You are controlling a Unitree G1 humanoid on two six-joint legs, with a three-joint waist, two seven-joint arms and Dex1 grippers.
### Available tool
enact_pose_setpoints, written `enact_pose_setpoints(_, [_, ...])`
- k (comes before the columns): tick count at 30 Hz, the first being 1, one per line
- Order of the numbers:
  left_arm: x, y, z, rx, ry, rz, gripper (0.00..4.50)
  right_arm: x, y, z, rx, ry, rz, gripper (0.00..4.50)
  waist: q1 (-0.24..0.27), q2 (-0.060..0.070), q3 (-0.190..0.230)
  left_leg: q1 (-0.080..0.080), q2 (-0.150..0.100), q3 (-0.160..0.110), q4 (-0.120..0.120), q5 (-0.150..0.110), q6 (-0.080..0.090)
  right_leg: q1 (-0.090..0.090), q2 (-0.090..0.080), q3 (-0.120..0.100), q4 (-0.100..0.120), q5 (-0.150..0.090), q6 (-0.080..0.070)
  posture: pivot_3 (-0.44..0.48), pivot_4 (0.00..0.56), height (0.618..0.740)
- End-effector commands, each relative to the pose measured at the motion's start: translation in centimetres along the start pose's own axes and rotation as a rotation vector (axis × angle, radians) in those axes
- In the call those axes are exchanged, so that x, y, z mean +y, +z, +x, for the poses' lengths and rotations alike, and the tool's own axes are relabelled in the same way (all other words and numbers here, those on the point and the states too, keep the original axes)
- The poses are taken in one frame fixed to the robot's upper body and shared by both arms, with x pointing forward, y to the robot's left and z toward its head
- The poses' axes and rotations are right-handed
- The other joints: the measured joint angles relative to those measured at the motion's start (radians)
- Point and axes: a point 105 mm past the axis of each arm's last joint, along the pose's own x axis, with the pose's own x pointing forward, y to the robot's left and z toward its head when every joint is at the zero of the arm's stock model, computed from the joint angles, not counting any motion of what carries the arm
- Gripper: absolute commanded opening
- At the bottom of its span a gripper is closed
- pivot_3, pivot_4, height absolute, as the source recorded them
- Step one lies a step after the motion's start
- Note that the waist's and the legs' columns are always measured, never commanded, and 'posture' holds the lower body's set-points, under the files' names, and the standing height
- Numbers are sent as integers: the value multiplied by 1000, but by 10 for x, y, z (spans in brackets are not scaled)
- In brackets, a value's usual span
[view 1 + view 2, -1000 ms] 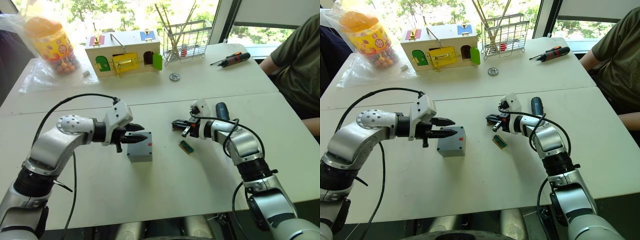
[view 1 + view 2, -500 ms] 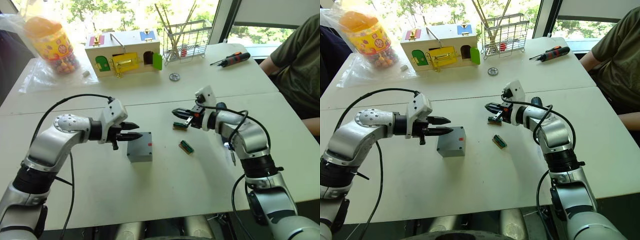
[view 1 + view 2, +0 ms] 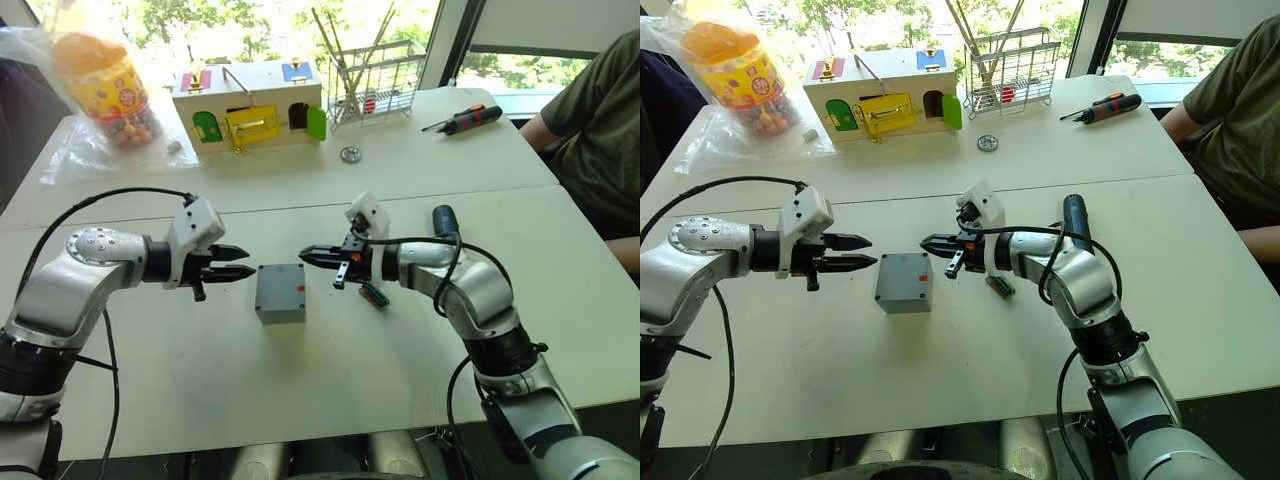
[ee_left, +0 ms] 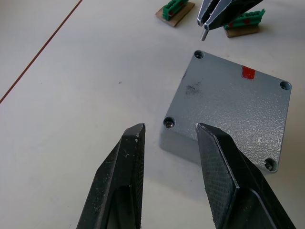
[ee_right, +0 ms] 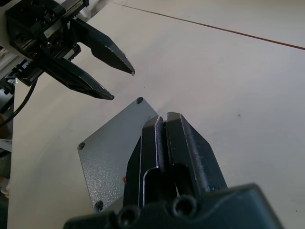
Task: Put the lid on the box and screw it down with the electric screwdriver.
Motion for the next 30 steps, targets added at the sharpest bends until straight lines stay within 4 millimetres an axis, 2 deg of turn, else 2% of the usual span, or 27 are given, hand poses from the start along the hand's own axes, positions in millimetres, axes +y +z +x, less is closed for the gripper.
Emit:
enact_pose_setpoints(1, [-2,7,-3,-23,10,22,1707,4,8,2,-37,11,-23,40,-3,0,0,0,0,0,0,0,0,0,0,0,0,0,0,0,150,740])
enact_pose_setpoints(30, [-4,9,6,-31,0,23,1707,4,-9,10,5,10,-1,40,-3,0,0,0,0,0,-1,0,0,-1,1,0,1,0,0,0,150,740])
